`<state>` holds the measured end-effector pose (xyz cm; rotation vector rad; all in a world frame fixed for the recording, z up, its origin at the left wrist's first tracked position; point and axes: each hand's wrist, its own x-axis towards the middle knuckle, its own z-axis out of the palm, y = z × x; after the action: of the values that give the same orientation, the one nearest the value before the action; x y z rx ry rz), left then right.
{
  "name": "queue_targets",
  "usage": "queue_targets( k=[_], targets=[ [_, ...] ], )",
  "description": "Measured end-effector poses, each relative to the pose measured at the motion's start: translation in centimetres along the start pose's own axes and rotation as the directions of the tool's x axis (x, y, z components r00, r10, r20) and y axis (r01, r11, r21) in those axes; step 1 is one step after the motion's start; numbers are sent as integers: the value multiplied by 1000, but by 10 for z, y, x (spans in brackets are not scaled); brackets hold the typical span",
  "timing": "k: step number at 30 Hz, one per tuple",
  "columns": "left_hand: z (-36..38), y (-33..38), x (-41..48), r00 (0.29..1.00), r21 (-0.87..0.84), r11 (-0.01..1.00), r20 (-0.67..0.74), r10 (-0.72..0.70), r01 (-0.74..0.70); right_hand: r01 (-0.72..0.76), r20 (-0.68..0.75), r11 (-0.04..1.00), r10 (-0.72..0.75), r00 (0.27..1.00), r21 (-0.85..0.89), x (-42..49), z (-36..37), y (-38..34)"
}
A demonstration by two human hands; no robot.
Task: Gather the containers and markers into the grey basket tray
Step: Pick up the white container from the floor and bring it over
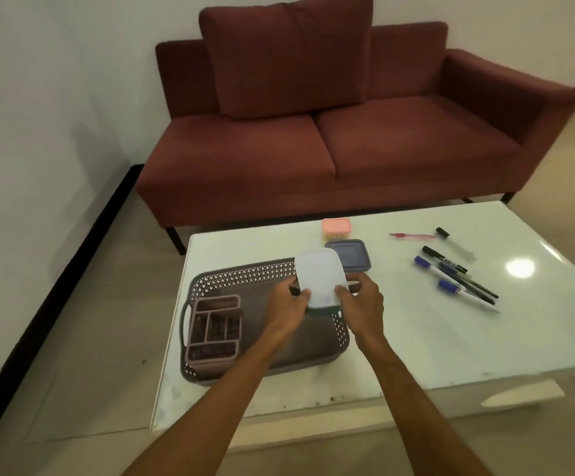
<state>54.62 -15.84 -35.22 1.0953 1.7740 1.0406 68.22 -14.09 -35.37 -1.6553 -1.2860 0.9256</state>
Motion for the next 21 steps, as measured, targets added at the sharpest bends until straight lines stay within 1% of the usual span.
queue_targets(
  k=[3,5,10,16,18,21],
  targets=[
    [17,11,10,998,42,998,58,40,-42,-12,-65,1000,14,998,24,9,-13,6],
    [27,16,15,994,55,997,97,57,-62,-24,-101,1000,25,995,11,16,-20,10],
    [49,22,26,979,30,996,190,78,-85,-76,-180,997,69,981,-34,24,-37,17],
    [77,32,31,959,15,996,271,80,-87,-165,-238,986,152,959,-35,30,-57,24],
    [90,35,34,957,22,997,285,63,-72,-188,-246,981,172,954,-42,38,-67,28],
    [114,33,33,953,57,998,303,-1,-17,-211,-234,976,193,953,-54,47,-83,40]
  ],
)
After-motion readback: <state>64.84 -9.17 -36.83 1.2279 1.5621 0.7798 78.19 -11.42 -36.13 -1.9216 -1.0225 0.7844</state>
